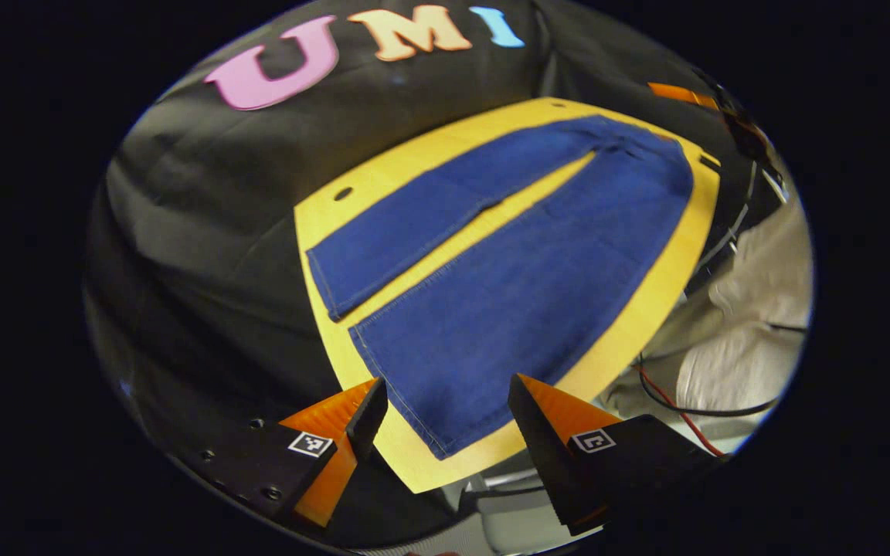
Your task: Grasp the waist and the cuffs of the jeans and fold them to make the two legs overlap; first hold the waist and fold one-third of the jeans toward the cuffs, then hold the cuffs and fold the remaining one-third in the same direction to finish folding.
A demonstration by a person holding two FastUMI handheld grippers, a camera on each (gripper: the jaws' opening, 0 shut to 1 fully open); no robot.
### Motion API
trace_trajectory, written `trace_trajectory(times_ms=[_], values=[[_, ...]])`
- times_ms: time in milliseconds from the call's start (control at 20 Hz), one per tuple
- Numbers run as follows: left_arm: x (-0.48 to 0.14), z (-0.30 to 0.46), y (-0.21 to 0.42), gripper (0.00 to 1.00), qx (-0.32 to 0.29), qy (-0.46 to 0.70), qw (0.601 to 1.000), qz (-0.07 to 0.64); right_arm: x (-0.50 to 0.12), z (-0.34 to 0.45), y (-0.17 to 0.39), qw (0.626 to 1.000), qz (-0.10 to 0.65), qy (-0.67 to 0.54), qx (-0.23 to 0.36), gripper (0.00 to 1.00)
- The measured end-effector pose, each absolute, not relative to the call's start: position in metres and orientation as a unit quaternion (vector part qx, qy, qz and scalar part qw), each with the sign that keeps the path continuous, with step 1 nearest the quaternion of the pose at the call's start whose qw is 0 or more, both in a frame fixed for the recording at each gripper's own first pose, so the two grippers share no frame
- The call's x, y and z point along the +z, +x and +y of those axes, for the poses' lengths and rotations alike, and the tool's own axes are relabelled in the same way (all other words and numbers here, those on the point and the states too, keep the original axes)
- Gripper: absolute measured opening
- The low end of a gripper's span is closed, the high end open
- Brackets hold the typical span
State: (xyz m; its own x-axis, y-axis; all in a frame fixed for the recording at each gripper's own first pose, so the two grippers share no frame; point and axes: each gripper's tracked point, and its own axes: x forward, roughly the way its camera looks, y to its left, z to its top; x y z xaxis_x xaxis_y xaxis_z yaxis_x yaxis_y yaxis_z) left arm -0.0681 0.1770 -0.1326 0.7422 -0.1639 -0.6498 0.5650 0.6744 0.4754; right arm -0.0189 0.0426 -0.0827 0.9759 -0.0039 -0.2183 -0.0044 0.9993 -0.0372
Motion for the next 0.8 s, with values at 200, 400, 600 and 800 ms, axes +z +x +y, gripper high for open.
trace_trajectory(times_ms=[200,400,600,800], values=[[-0.162,0.182,-0.073,0.96,-0.251,0.397,0.813,0.345,-0.094,0.042,-0.026,0.992,0.123,-0.015,-0.008,0.98],[-0.184,0.184,-0.079,0.94,-0.289,0.443,0.754,0.39,-0.104,0.029,-0.032,0.989,0.145,-0.024,-0.022,0.94],[-0.2,0.184,-0.077,0.94,-0.314,0.468,0.718,0.409,-0.109,0.018,-0.037,0.987,0.152,-0.023,-0.039,0.94],[-0.211,0.188,-0.075,0.94,-0.318,0.482,0.699,0.422,-0.117,0.011,-0.037,0.985,0.165,-0.023,-0.047,0.98]])
